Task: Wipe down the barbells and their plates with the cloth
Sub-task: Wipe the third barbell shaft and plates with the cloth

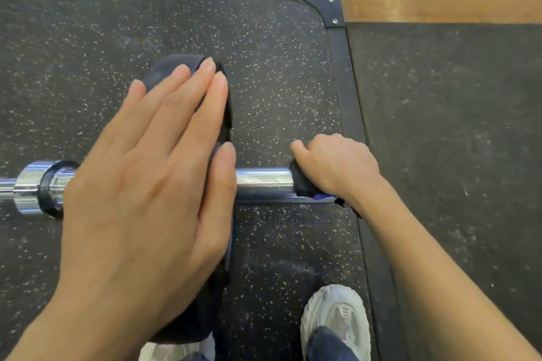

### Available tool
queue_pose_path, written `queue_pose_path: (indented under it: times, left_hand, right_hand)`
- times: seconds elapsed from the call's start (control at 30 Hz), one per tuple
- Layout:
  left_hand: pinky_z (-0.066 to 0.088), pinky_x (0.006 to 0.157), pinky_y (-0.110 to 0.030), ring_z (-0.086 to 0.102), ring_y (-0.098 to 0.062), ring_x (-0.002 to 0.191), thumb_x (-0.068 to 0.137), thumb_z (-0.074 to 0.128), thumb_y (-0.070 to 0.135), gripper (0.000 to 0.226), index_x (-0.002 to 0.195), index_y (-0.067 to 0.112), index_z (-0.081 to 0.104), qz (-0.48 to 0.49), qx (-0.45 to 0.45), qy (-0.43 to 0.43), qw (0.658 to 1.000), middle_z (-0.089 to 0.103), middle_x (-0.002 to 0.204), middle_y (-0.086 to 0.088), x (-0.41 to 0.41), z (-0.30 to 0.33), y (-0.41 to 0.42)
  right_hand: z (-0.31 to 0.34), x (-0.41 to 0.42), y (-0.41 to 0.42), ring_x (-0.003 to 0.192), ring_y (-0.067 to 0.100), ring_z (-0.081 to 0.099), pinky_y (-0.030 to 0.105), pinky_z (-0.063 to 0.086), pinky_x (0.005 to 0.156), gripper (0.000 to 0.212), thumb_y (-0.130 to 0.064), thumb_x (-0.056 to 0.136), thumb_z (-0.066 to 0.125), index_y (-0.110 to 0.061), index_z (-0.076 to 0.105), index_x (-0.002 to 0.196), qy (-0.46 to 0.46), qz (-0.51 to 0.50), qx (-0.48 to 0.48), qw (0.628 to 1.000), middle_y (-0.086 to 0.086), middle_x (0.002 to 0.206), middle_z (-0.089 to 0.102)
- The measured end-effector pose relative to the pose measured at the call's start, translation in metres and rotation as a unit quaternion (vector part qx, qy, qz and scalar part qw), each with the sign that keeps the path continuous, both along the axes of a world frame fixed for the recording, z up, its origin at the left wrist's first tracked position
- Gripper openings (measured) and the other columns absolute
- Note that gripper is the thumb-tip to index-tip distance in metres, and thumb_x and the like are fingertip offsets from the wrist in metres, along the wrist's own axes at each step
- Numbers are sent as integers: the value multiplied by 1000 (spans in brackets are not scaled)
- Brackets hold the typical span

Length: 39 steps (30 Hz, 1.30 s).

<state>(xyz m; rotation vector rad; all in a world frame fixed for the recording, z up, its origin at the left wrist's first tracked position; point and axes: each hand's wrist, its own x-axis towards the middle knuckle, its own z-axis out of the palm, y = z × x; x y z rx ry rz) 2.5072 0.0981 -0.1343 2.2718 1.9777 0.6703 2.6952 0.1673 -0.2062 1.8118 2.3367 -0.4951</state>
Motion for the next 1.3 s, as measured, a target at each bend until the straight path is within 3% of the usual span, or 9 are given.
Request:
queue_pose_path:
  times: [0.2, 0.4, 0.47, 0.57, 0.77, 0.9, 0.97, 1.1, 1.3]
  left_hand:
    - [14, 124, -33, 39, -28, 143, 101, 35, 27, 54, 146, 0, 48, -9, -11, -23, 1000, 46, 152, -12, 0, 3, 12]
    - [13, 122, -29, 40, -26, 143, 101, 32, 32, 56, 145, 3, 50, -3, -30, -28, 999, 49, 151, -9, -5, 5, 33]
    - [11, 121, -26, 38, -23, 145, 100, 28, 35, 59, 146, 6, 49, -3, -38, -13, 999, 49, 152, -7, -7, 6, 42]
    - [8, 119, -21, 37, -17, 144, 100, 27, 36, 57, 146, 10, 50, -3, -29, -35, 999, 51, 151, -3, -9, 7, 53]
    - [-2, 118, -15, 38, -26, 143, 102, 33, 23, 50, 144, 1, 50, -8, -12, -63, 998, 50, 149, -12, -12, 6, 44]
    - [0, 122, -22, 36, -29, 145, 102, 33, 23, 52, 146, -1, 46, 15, 2, -44, 999, 44, 154, -14, -10, 1, 37]
    - [1, 122, -22, 36, -28, 145, 102, 33, 24, 53, 147, 0, 46, 20, 3, -35, 999, 43, 155, -13, -8, 2, 39]
    - [0, 120, -20, 35, -26, 146, 102, 32, 26, 54, 148, 1, 45, 22, 0, -33, 999, 43, 155, -11, -9, 2, 46]
    - [2, 121, -20, 37, -25, 145, 101, 31, 26, 54, 147, 2, 47, 23, 2, -34, 999, 45, 154, -10, -11, 2, 53]
  right_hand:
    - [-44, 3, -74, 115, 27, 58, 43, 33, 114, 37, -26, 106, 36, -11, 67, 121, 122, -54, 269, 954, 6, 120, 66]
    - [-23, -21, 5, 52, 27, 37, 33, 34, 57, 29, -12, 91, 57, -14, 53, 62, 31, -43, 234, 971, 3, 53, 49]
    - [-41, -21, -28, 77, 30, 57, 44, 48, 86, 25, -16, 100, 46, -14, 67, 87, 86, -63, 283, 953, 5, 86, 68]
    - [-60, -17, -62, 135, 26, 47, 43, 17, 124, 42, -26, 108, 33, -12, 59, 138, 126, -43, 303, 944, 5, 139, 59]
    - [-38, -38, 13, 53, 27, 40, 35, 39, 61, 35, -12, 100, 36, -19, 41, 66, 46, -49, 333, 940, 2, 60, 60]
    - [-63, -40, -44, 134, 27, 51, 45, 21, 124, 40, -24, 108, 33, -13, 60, 137, 135, -25, 302, 943, 3, 139, 60]
    - [-62, -39, -41, 139, 26, 47, 43, 12, 126, 43, -28, 109, 33, -14, 55, 143, 130, 6, 298, 946, 2, 145, 56]
    - [-48, -61, 8, 83, 29, 64, 47, 38, 113, 45, -25, 106, 26, -19, 67, 90, 77, -30, 292, 953, 2, 87, 69]
    - [-70, -57, -50, 147, 24, 37, 45, 13, 126, 43, -25, 109, 38, -11, 48, 149, 155, 30, 316, 936, 3, 155, 46]
